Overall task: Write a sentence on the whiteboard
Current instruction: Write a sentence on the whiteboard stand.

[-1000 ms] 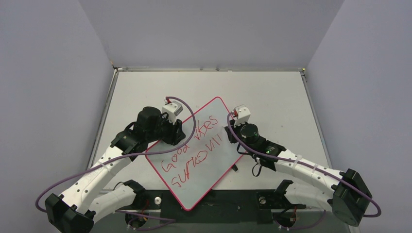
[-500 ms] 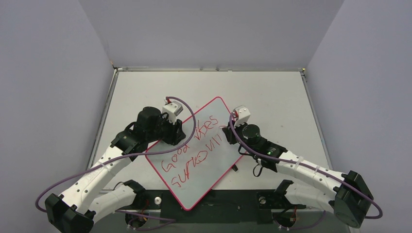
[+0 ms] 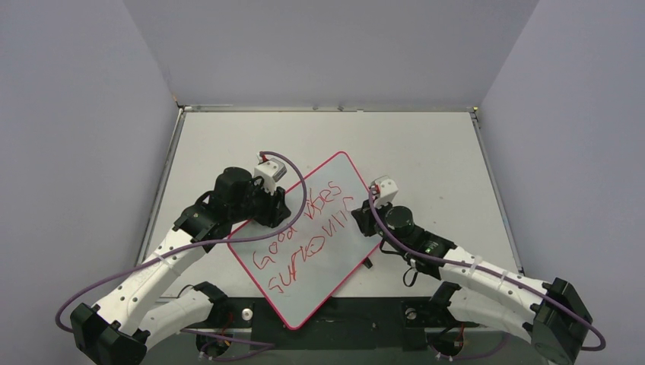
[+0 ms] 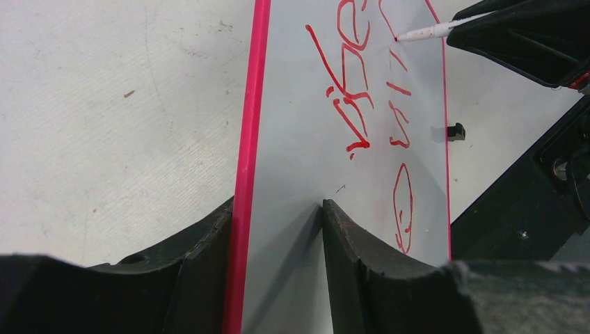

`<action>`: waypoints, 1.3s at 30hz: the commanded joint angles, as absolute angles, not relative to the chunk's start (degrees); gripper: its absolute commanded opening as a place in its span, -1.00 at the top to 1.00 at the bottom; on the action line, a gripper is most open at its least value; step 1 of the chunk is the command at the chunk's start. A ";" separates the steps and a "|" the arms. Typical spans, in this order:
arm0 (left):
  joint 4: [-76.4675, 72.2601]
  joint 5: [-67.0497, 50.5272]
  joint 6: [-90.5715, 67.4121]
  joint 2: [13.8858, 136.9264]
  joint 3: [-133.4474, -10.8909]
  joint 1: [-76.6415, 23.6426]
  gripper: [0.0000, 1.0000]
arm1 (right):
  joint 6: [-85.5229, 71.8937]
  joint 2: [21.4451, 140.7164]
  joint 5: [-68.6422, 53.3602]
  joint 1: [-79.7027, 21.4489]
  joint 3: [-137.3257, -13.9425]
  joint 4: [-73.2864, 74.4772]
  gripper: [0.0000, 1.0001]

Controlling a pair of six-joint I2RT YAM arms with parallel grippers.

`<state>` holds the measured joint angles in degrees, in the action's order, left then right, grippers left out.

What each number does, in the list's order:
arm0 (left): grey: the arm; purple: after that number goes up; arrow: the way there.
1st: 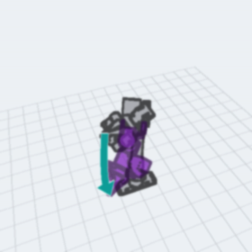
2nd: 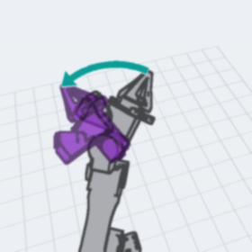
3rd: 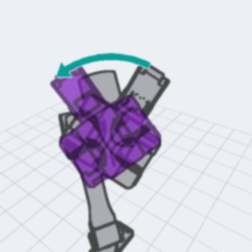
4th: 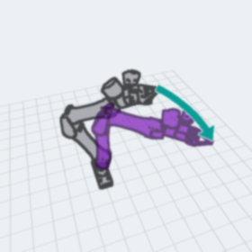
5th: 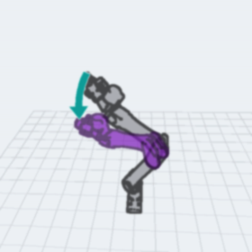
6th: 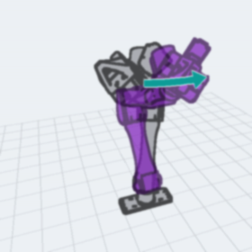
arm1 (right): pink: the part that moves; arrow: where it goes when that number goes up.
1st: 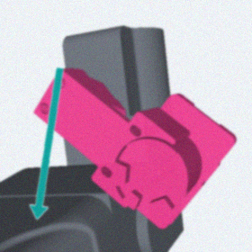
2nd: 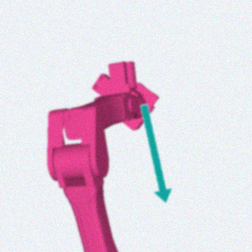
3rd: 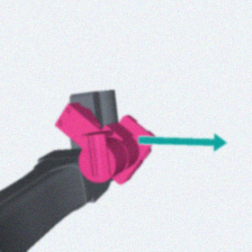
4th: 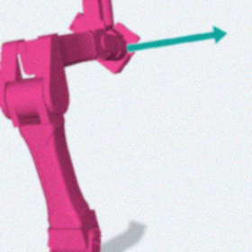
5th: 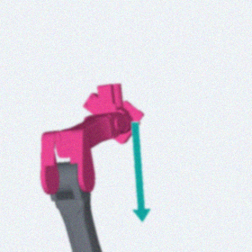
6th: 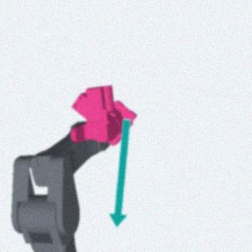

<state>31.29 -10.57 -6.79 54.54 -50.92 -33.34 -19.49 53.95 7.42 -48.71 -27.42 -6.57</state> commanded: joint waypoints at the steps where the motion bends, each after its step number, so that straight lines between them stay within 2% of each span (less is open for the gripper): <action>1: 27.76 -8.62 -3.82 53.96 -52.20 -33.22 1.00 | -21.10 52.09 7.37 -49.37 -25.70 -5.46 1.00; 21: 27.85 -8.53 -3.87 53.99 -52.20 -33.22 1.00 | -21.56 52.80 12.14 -49.35 -25.59 -3.94 1.00; 39: 27.81 -8.95 -3.87 53.89 -52.18 -33.22 1.00 | -17.01 59.94 14.72 -48.92 -35.05 -4.66 1.00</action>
